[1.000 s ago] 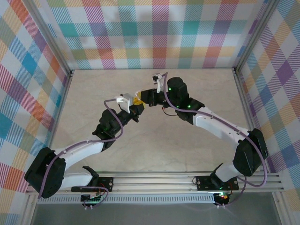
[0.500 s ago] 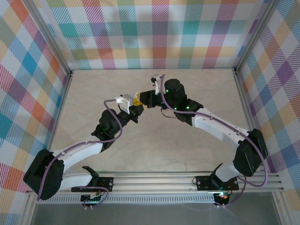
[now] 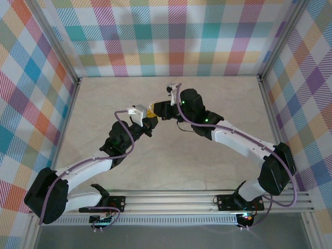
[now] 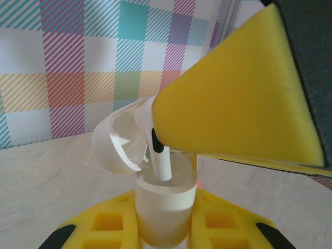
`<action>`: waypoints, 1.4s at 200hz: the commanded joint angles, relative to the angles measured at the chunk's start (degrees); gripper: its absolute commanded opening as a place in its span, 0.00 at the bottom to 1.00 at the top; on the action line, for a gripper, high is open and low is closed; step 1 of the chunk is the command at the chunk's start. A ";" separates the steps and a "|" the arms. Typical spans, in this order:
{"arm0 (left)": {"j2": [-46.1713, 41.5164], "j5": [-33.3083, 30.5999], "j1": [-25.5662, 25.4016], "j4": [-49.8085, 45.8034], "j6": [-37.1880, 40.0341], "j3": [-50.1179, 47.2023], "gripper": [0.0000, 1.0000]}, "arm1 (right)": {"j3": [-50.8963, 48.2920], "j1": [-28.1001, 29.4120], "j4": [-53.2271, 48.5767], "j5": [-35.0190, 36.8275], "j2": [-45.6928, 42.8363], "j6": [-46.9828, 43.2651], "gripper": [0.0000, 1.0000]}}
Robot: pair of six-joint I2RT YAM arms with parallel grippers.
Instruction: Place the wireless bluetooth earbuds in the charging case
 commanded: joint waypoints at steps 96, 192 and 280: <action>-3.86 -2.10 -0.79 6.70 1.18 1.21 0.00 | -2.84 0.16 -4.21 3.66 -0.24 7.32 0.17; -4.28 -2.52 -0.79 6.77 2.06 1.04 0.00 | -1.46 0.77 -2.66 1.26 1.00 10.05 0.15; -4.44 -2.72 -0.79 7.76 1.54 0.52 0.00 | -2.31 1.15 1.47 0.65 -1.36 13.18 0.14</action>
